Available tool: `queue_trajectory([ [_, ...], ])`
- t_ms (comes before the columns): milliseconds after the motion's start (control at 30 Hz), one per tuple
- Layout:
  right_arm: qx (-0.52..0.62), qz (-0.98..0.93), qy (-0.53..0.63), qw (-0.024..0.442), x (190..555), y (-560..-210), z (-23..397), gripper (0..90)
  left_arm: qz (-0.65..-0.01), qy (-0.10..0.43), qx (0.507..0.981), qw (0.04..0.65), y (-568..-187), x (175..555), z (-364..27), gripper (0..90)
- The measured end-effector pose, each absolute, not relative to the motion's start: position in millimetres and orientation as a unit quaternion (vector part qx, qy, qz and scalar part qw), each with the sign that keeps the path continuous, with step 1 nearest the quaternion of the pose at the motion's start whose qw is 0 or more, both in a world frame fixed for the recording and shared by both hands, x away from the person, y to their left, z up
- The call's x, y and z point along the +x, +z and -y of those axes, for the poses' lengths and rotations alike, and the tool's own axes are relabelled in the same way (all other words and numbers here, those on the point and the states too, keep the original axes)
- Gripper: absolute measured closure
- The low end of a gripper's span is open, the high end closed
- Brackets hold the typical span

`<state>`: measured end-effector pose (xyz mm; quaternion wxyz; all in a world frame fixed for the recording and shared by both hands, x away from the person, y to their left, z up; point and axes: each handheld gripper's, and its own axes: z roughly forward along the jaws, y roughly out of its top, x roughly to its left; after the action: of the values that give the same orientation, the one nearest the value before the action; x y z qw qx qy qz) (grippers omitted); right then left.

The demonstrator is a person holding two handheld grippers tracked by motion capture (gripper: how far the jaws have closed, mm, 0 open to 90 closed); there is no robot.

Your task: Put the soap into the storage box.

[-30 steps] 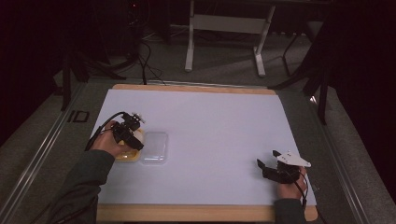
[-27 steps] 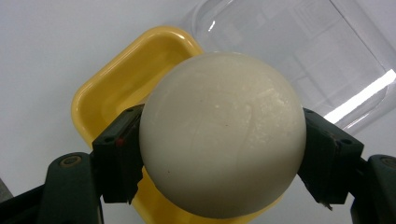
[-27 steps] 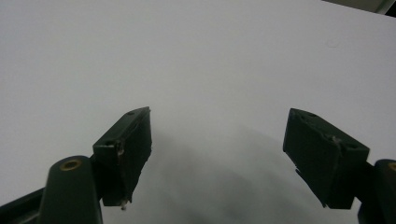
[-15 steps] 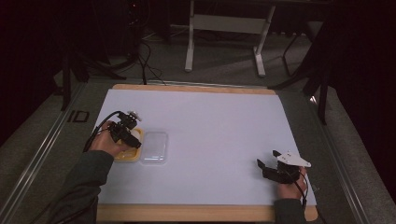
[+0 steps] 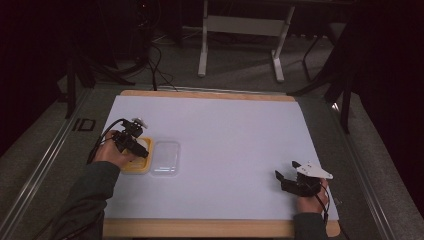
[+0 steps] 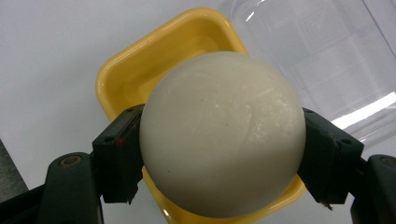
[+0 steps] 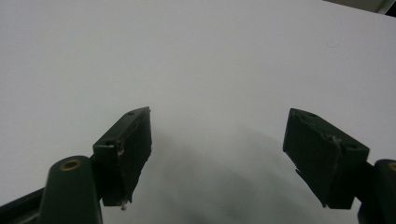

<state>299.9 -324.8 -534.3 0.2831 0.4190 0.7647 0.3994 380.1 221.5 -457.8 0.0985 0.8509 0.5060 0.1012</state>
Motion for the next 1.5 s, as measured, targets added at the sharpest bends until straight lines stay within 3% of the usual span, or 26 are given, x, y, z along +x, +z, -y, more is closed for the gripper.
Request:
queue_trajectory([
  [1500,0.417,-0.766,0.398,0.285,299.9,-534.4,324.3,23.2,-0.492,0.075,0.863,0.082,-479.8,381.6,-229.9,25.2],
])
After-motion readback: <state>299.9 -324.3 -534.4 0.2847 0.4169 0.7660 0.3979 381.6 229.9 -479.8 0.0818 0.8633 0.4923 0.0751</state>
